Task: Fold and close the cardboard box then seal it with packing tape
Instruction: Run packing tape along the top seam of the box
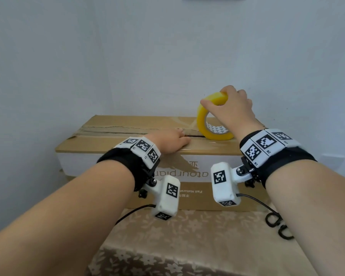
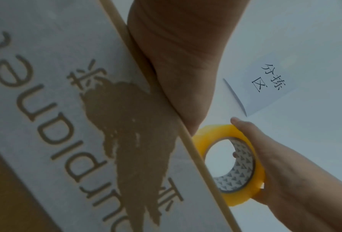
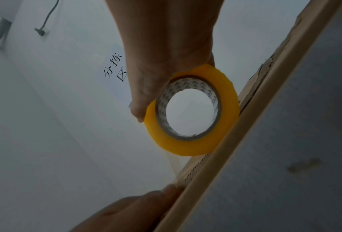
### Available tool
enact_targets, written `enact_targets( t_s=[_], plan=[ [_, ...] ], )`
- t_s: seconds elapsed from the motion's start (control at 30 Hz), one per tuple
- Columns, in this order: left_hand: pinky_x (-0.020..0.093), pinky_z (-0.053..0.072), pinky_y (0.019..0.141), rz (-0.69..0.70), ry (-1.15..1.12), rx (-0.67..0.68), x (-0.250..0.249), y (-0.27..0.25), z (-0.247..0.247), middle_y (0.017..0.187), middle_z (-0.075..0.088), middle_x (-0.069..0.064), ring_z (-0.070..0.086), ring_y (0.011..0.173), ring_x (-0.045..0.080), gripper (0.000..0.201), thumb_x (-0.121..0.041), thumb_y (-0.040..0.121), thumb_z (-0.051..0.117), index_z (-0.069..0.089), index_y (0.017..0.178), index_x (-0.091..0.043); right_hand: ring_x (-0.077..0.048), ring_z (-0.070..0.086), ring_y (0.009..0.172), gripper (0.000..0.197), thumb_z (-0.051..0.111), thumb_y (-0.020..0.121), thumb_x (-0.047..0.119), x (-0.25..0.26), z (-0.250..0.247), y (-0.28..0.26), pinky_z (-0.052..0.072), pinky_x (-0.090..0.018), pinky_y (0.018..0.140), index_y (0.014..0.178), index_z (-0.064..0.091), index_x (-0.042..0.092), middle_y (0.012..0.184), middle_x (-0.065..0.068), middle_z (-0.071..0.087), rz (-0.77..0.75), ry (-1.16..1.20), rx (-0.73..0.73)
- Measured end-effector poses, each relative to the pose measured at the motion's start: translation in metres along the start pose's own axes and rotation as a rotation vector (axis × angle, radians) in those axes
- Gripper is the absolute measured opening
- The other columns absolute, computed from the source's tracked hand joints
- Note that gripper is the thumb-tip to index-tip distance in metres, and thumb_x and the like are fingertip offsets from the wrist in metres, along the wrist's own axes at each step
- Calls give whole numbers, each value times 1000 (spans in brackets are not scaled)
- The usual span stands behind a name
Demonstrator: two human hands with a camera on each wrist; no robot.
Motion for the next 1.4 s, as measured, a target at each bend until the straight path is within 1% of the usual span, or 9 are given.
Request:
enact_targets(
  t_s=[0.17, 0.3, 0.47, 0.57, 0.67, 0.9, 1.13, 1.23, 1.4],
  plan=[
    [31, 9, 117, 27, -67, 19, 4, 3, 3, 158, 11, -9, 16, 144, 14, 53, -44, 101, 27, 23, 149, -23, -20, 44, 126, 76, 57, 79, 67, -10, -9, 3, 34, -29, 96, 137, 46, 19, 138, -1, 48, 33, 253, -41],
    [31, 8, 116, 23, -58, 44, 2, 1, 4, 158, 10, -8, 15, 144, 15, 52, -43, 101, 25, 20, 150, -24, -21, 45, 113, 93, 64, 67, 73, -41, 13, -2, 41, -38, 88, 136, 34, 19, 131, -2, 46, 278, 474, 31],
    [32, 8, 116, 5, -40, 44, 1, -1, 4, 158, 9, -9, 16, 144, 15, 53, -45, 101, 24, 18, 150, -26, -19, 42, 106, 94, 60, 63, 80, -40, 14, 3, 39, -38, 92, 133, 39, 20, 122, 0, 44, 334, 587, -24],
    [30, 7, 115, -1, -19, 63, -2, -4, 4, 159, 7, -8, 13, 145, 14, 53, -44, 102, 22, 13, 151, -27, -20, 43, 102, 91, 66, 63, 72, -36, 15, 1, 39, -36, 84, 131, 39, 19, 126, -3, 44, 351, 600, -57],
    [29, 6, 115, -19, -2, 89, -5, -7, 4, 159, 3, -7, 10, 145, 13, 53, -42, 102, 20, 10, 152, -23, -23, 48, 104, 87, 68, 63, 62, -31, 3, 1, 42, -36, 81, 129, 41, 14, 128, -7, 45, 315, 518, -105],
    [31, 9, 116, -15, 1, 87, -4, -10, 3, 159, 6, -6, 14, 145, 15, 56, -44, 102, 20, 9, 152, -23, -34, 44, 116, 82, 71, 66, 58, -48, -56, 11, 43, -47, 93, 128, 38, 16, 130, -12, 37, 183, 4, -119],
    [30, 8, 115, -52, 59, 84, -23, -10, 1, 159, 3, 2, 8, 146, 18, 57, -40, 103, 18, 11, 151, -12, -33, 43, 122, 79, 65, 69, 67, -67, -49, 11, 40, -46, 100, 134, 41, 30, 133, -8, 37, 155, 120, -102],
    [33, 5, 116, -45, 87, 83, -30, -3, 3, 159, 2, 7, 3, 146, 17, 57, -40, 103, 15, 10, 150, -9, -32, 42, 124, 86, 65, 71, 66, -76, -47, 8, 39, -42, 98, 141, 34, 28, 138, -8, 37, 150, 158, -117],
    [36, 6, 116, 27, 101, 104, -68, 15, 14, 159, 2, 6, 6, 146, 20, 58, -44, 102, 17, 12, 150, -12, -32, 34, 125, 77, 65, 72, 59, -61, -37, 5, 39, -46, 94, 135, 35, 29, 136, -4, 34, 115, 63, -118]
  ],
)
Point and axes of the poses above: each hand's wrist, its own y-axis towards the middle knuckle, its own z-axis out of the palm, x = y × z, the point moved 10 cm from there along y, towards the middle knuckle
